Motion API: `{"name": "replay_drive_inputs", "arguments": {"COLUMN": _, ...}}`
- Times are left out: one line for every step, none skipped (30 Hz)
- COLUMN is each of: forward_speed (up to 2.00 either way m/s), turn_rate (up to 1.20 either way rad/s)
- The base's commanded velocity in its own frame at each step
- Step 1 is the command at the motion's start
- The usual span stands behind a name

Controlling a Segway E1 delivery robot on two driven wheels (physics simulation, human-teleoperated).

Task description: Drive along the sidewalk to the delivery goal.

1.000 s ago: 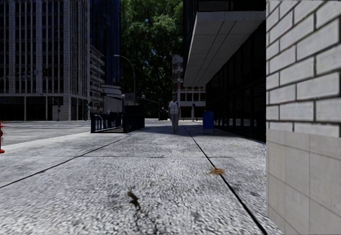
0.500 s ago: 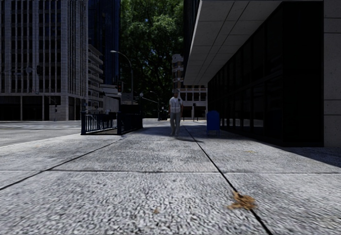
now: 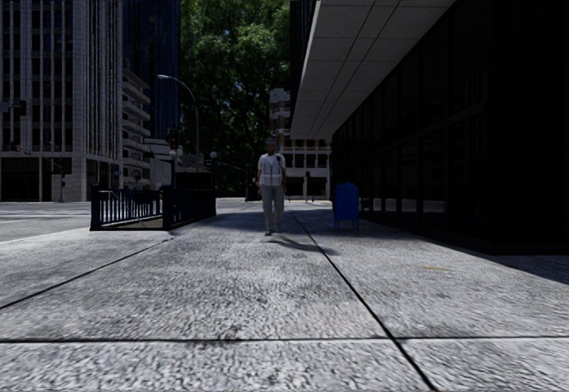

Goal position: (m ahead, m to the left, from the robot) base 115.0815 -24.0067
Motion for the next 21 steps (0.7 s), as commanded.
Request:
{"name": "replay_drive_inputs", "arguments": {"forward_speed": 2.0, "turn_rate": -0.44}}
{"name": "replay_drive_inputs", "arguments": {"forward_speed": 2.0, "turn_rate": -0.44}}
{"name": "replay_drive_inputs", "arguments": {"forward_speed": 2.0, "turn_rate": -0.44}}
{"name": "replay_drive_inputs", "arguments": {"forward_speed": 2.0, "turn_rate": -0.45}}
{"name": "replay_drive_inputs", "arguments": {"forward_speed": 2.0, "turn_rate": -0.5}}
{"name": "replay_drive_inputs", "arguments": {"forward_speed": 2.0, "turn_rate": -0.52}}
{"name": "replay_drive_inputs", "arguments": {"forward_speed": 2.0, "turn_rate": -0.52}}
{"name": "replay_drive_inputs", "arguments": {"forward_speed": 2.0, "turn_rate": -0.53}}
{"name": "replay_drive_inputs", "arguments": {"forward_speed": 2.0, "turn_rate": -0.53}}
{"name": "replay_drive_inputs", "arguments": {"forward_speed": 2.0, "turn_rate": -0.53}}
{"name": "replay_drive_inputs", "arguments": {"forward_speed": 2.0, "turn_rate": -0.53}}
{"name": "replay_drive_inputs", "arguments": {"forward_speed": 2.0, "turn_rate": -0.54}}
{"name": "replay_drive_inputs", "arguments": {"forward_speed": 2.0, "turn_rate": -0.54}}
{"name": "replay_drive_inputs", "arguments": {"forward_speed": 2.0, "turn_rate": -0.54}}
{"name": "replay_drive_inputs", "arguments": {"forward_speed": 1.99, "turn_rate": -0.55}}
{"name": "replay_drive_inputs", "arguments": {"forward_speed": 1.83, "turn_rate": -0.55}}
{"name": "replay_drive_inputs", "arguments": {"forward_speed": 1.59, "turn_rate": -0.55}}
{"name": "replay_drive_inputs", "arguments": {"forward_speed": 1.46, "turn_rate": -0.55}}
{"name": "replay_drive_inputs", "arguments": {"forward_speed": 1.42, "turn_rate": -0.55}}
{"name": "replay_drive_inputs", "arguments": {"forward_speed": 1.41, "turn_rate": -0.55}}
{"name": "replay_drive_inputs", "arguments": {"forward_speed": 1.4, "turn_rate": -0.55}}
